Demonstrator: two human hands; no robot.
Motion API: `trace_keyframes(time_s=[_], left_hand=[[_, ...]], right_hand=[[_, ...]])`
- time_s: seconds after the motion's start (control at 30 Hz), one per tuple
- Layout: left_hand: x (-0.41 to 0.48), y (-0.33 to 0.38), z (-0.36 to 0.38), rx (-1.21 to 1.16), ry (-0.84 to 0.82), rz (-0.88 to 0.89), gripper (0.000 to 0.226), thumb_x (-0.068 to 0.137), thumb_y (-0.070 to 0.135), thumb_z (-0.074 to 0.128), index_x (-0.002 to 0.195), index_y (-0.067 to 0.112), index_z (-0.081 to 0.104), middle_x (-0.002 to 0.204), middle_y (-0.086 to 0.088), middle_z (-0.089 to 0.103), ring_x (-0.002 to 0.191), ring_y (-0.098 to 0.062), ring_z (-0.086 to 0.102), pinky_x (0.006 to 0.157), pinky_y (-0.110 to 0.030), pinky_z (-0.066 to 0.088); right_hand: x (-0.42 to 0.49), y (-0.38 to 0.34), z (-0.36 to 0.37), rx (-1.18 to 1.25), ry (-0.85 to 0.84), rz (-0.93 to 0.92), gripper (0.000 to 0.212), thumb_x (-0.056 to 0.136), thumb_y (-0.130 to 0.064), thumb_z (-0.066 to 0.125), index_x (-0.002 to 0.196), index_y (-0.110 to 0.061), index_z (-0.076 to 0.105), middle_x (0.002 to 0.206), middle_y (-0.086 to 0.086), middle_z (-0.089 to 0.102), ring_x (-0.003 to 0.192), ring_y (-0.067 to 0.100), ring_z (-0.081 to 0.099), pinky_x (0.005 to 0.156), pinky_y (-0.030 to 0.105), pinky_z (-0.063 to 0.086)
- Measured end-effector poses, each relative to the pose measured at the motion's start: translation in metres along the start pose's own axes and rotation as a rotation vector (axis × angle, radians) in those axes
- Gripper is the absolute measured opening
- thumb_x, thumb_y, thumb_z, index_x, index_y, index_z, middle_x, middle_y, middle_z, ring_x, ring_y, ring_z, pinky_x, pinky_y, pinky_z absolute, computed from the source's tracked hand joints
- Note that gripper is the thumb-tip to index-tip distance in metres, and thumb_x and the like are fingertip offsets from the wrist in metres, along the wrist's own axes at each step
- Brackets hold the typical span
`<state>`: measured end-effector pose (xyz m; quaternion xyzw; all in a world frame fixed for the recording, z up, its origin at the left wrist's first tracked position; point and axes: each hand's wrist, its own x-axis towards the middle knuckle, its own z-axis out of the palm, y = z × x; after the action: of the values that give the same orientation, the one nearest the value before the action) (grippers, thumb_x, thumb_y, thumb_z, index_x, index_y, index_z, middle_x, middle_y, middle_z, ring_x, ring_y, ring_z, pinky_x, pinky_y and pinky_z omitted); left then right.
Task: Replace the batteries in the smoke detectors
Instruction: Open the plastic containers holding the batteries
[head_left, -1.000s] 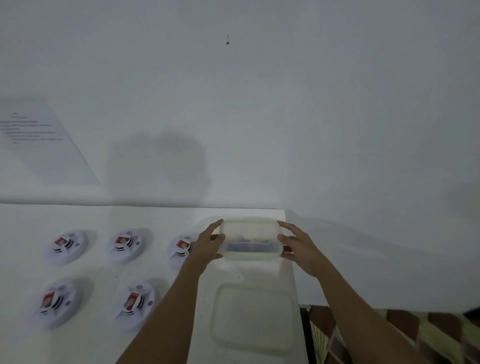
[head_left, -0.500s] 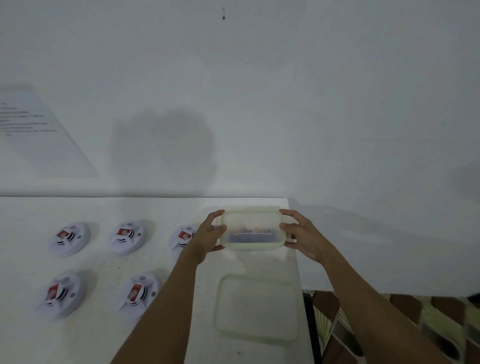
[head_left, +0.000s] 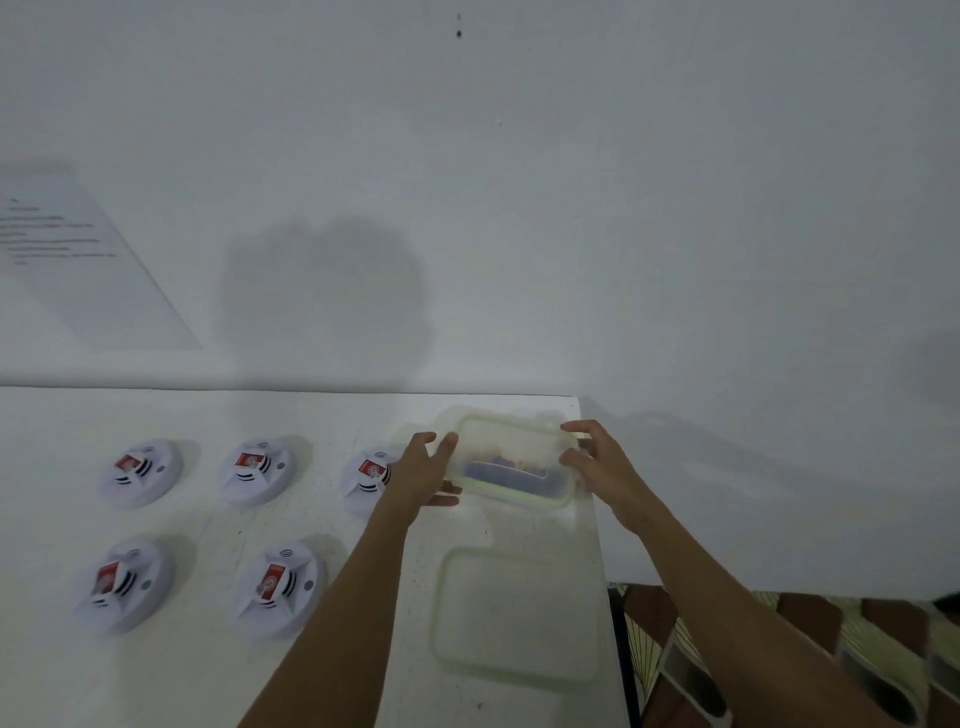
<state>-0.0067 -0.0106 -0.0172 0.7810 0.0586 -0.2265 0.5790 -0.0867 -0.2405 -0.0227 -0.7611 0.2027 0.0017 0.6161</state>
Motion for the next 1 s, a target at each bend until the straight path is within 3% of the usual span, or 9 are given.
trace_keyframes(time_s=[0.07, 0.13, 0.23, 0.33, 0.47, 0.57, 0.7, 0.9, 1.0], left_hand=[[0.001, 0.002, 0.003, -0.105, 0.018, 0.036, 0.056, 0.091, 0.038, 0.059, 0.137, 0.016, 0.036, 0.112, -0.01, 0.055, 0.086, -0.026, 0.068, 0.065, -0.031, 0.058], [0.002, 0.001, 0.006, -0.224, 0.023, 0.082, 0.057, 0.087, 0.027, 0.067, 0.134, 0.012, 0.039, 0.114, -0.012, 0.058, 0.094, -0.025, 0.066, 0.078, -0.032, 0.056], [0.005, -0.006, 0.012, -0.22, -0.028, 0.126, 0.048, 0.084, 0.013, 0.071, 0.127, 0.006, 0.051, 0.117, -0.014, 0.063, 0.103, -0.023, 0.063, 0.09, -0.037, 0.053], [0.001, -0.006, 0.016, -0.198, -0.12, 0.115, 0.039, 0.088, 0.014, 0.065, 0.125, 0.02, 0.054, 0.116, -0.011, 0.063, 0.104, -0.024, 0.063, 0.08, -0.037, 0.057], [-0.004, -0.002, 0.01, -0.15, -0.203, 0.099, 0.036, 0.093, 0.026, 0.059, 0.126, 0.036, 0.049, 0.107, -0.006, 0.066, 0.097, -0.022, 0.066, 0.068, -0.032, 0.057], [-0.001, -0.002, 0.009, -0.134, -0.243, 0.099, 0.038, 0.094, 0.027, 0.057, 0.129, 0.036, 0.047, 0.108, -0.002, 0.066, 0.098, -0.02, 0.065, 0.068, -0.03, 0.057], [0.005, -0.003, 0.009, -0.145, -0.308, 0.074, 0.039, 0.095, 0.027, 0.056, 0.13, 0.038, 0.044, 0.109, -0.001, 0.066, 0.097, -0.018, 0.065, 0.075, -0.038, 0.057], [0.013, -0.004, 0.008, -0.171, -0.301, 0.066, 0.041, 0.093, 0.022, 0.058, 0.127, 0.039, 0.043, 0.117, -0.018, 0.061, 0.105, -0.033, 0.059, 0.077, -0.049, 0.056], [0.015, -0.003, 0.006, -0.117, -0.312, 0.069, 0.044, 0.094, 0.024, 0.057, 0.131, 0.04, 0.039, 0.115, -0.01, 0.063, 0.106, -0.03, 0.06, 0.078, -0.046, 0.057]], right_hand=[[-0.003, 0.005, 0.001, 0.013, 0.058, 0.016, 0.011, 0.094, -0.02, 0.06, 0.103, -0.019, 0.052, 0.104, 0.003, 0.059, 0.088, 0.018, 0.06, 0.069, 0.028, 0.052], [-0.008, 0.008, 0.003, 0.023, 0.097, 0.029, 0.019, 0.094, -0.026, 0.062, 0.087, -0.012, 0.051, 0.086, 0.004, 0.055, 0.074, 0.015, 0.054, 0.065, 0.028, 0.048], [-0.014, 0.011, 0.009, 0.089, 0.06, 0.06, 0.026, 0.093, -0.027, 0.063, 0.078, -0.01, 0.05, 0.081, 0.009, 0.054, 0.078, 0.02, 0.057, 0.07, 0.032, 0.054], [-0.017, 0.008, 0.012, 0.181, -0.002, 0.092, 0.013, 0.094, -0.02, 0.063, 0.096, -0.011, 0.054, 0.097, 0.016, 0.063, 0.084, 0.024, 0.065, 0.071, 0.034, 0.058], [-0.015, 0.0, 0.011, 0.285, -0.092, 0.13, 0.036, 0.094, -0.01, 0.059, 0.125, -0.027, 0.052, 0.108, 0.017, 0.065, 0.087, 0.024, 0.068, 0.066, 0.028, 0.056], [-0.013, 0.003, 0.012, 0.446, -0.147, 0.166, 0.046, 0.092, -0.004, 0.06, 0.129, -0.03, 0.053, 0.108, 0.021, 0.065, 0.086, 0.026, 0.067, 0.071, 0.033, 0.056], [-0.008, 0.011, 0.013, 0.635, -0.214, 0.186, 0.051, 0.09, 0.004, 0.058, 0.132, -0.024, 0.055, 0.105, 0.018, 0.07, 0.093, 0.033, 0.061, 0.09, 0.048, 0.05], [-0.003, 0.01, 0.012, 0.712, -0.24, 0.207, 0.059, 0.088, 0.009, 0.057, 0.135, -0.026, 0.047, 0.115, 0.018, 0.065, 0.101, 0.037, 0.06, 0.089, 0.051, 0.049], [-0.004, 0.011, 0.009, 0.71, -0.239, 0.196, 0.062, 0.088, 0.008, 0.059, 0.135, -0.029, 0.045, 0.113, 0.015, 0.067, 0.1, 0.035, 0.065, 0.088, 0.051, 0.052]])
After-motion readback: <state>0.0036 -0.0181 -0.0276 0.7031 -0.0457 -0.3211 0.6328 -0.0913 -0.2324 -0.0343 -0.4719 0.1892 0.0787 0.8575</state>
